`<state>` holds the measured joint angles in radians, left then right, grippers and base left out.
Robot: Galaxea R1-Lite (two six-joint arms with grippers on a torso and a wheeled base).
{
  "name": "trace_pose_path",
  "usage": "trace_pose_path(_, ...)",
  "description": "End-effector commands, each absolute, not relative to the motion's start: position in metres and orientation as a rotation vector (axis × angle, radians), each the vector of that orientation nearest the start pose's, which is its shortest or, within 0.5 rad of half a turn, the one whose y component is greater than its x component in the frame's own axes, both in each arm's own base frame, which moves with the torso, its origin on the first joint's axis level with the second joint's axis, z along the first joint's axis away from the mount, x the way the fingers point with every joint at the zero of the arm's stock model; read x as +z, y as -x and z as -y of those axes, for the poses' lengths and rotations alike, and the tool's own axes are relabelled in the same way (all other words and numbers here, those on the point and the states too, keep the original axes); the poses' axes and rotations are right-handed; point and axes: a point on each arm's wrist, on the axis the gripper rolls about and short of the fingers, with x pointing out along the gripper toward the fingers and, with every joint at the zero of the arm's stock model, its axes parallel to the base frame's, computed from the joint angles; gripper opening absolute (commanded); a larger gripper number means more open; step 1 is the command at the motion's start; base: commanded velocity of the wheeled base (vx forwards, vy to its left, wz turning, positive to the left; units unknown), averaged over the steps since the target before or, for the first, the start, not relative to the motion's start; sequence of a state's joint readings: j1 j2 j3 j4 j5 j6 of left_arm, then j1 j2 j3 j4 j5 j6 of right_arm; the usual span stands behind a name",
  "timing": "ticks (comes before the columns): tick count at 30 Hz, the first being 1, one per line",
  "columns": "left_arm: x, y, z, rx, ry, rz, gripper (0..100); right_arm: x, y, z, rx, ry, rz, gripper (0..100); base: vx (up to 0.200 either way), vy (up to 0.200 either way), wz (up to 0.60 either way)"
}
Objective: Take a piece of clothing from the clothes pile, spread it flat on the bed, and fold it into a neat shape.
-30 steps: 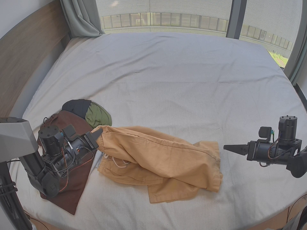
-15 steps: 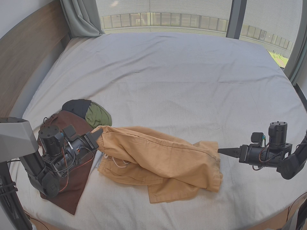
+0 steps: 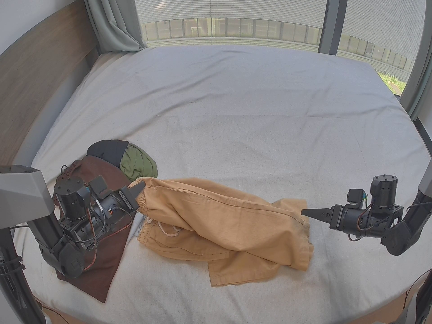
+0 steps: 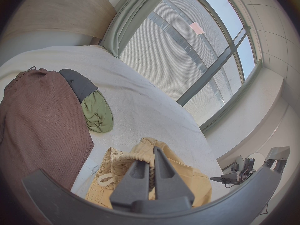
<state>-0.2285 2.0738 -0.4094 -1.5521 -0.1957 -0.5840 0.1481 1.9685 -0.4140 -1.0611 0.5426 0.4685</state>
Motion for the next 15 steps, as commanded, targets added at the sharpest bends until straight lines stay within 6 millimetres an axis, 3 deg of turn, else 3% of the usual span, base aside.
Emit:
trace_pose_path(1,0.070,-0.296,0.073,-0.378,0.573,-0.233,0,0.040,-0.278,-0.055,0.536,-0.561,-0.693,100,0.000,0.000,0.00)
trace_pose_path(15,0.071,-0.296,0.073,-0.379,0.573,-0.229,0,0.024,-0.284,-0.058,0.523,-0.612,-0.728,100,0.000,0.000,0.00)
